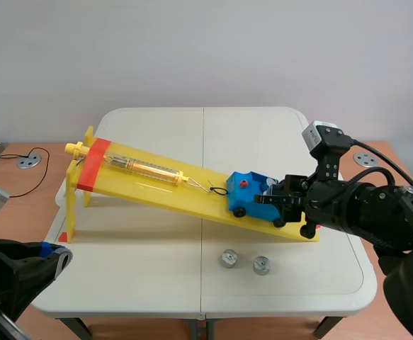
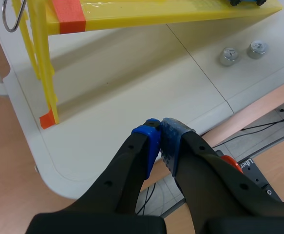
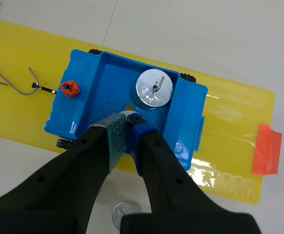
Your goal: Place the four metal weights on the blue cart on the ramp.
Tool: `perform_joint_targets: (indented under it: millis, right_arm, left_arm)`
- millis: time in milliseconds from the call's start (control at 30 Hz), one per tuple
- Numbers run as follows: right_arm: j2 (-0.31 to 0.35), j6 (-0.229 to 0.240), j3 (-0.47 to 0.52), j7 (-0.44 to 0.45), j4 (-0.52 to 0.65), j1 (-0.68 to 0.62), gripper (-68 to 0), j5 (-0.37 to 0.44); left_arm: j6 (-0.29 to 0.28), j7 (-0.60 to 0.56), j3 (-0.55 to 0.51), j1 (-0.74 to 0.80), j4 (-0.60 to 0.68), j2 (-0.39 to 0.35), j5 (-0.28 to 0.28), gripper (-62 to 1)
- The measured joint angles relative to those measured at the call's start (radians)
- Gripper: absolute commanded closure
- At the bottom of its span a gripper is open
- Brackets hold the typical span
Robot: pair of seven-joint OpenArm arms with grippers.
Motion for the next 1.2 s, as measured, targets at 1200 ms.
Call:
perform_joint_targets:
  millis: [1200]
  right_arm:
    - [0.322, 0.103, 0.248, -0.088, 0.713, -0.517, -26.2, 0.14]
  left_arm:
    - [0.0, 0.0, 0.0, 0.0, 0.0, 0.0, 0.0, -3.4]
